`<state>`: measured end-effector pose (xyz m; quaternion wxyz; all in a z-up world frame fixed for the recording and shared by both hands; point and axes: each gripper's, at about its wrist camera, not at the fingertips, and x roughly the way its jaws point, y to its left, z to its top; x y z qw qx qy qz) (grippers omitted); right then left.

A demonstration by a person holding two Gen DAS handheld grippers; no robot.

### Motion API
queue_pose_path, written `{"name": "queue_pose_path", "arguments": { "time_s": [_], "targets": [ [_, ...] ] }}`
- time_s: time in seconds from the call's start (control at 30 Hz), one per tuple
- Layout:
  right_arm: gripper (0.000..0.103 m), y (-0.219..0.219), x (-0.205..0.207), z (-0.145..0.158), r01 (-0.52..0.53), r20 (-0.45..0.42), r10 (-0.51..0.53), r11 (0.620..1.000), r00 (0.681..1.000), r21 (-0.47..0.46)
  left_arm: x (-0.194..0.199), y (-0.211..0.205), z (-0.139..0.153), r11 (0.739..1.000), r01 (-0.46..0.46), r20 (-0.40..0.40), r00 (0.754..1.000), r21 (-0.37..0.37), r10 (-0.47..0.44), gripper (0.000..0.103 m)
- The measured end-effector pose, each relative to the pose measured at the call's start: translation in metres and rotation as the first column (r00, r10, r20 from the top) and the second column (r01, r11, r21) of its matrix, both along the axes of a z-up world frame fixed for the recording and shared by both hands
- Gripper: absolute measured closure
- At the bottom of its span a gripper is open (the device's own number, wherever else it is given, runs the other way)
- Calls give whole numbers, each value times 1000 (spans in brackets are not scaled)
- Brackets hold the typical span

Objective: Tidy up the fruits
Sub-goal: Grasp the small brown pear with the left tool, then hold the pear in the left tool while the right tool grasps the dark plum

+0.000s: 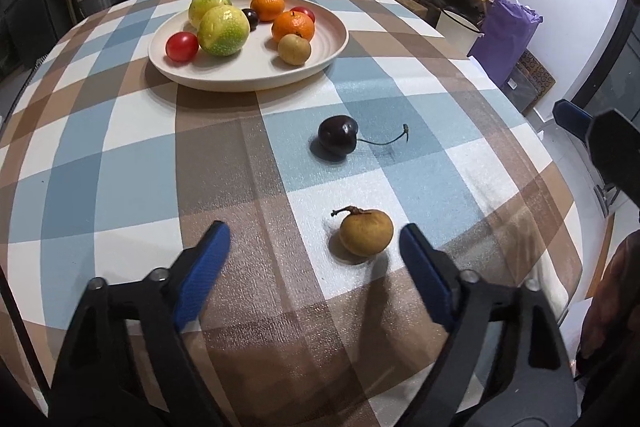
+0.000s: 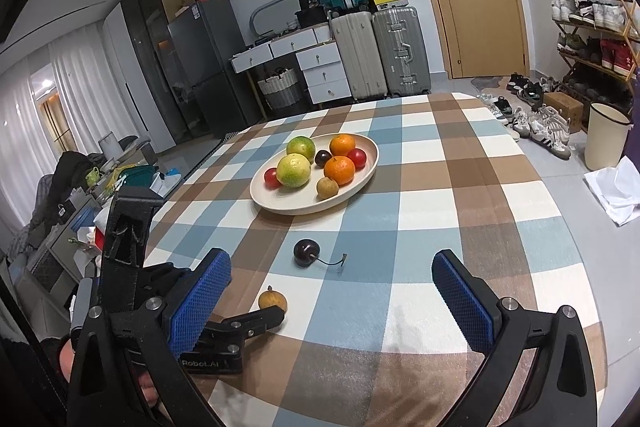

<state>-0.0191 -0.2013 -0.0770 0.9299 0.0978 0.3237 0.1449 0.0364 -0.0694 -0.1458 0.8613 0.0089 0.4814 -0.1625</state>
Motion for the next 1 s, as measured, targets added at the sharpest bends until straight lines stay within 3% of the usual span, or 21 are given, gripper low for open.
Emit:
{"name": "queue_pose_path", "arguments": {
  "time_s": [0.1, 0.2, 0.27, 0.53, 1.0],
  "targets": [
    [1, 0, 0, 0, 1, -1, -1, 1000, 1000, 0, -2, -1, 1, 1000, 17, 4, 1000, -14, -17, 32],
    [1, 0, 0, -1, 1, -1, -1, 1000, 1000, 0, -3, -2, 2, 998, 45, 2, 999, -37, -45, 50],
    [1, -1, 0, -1, 1, -2, -1, 1000, 1000, 1, -6, -5, 2, 997, 68, 9, 998, -30, -68, 79],
    [1, 0, -1, -4, -7, -11, 7, 1000, 1000, 3, -11, -2, 6, 992, 100, 18, 995, -74, -99, 79],
    [1, 9, 25, -17, -40, -70, 42, 999, 997, 32, 2, 50, 25, 995, -3, 46, 999, -100, 8, 79]
  ]
}}
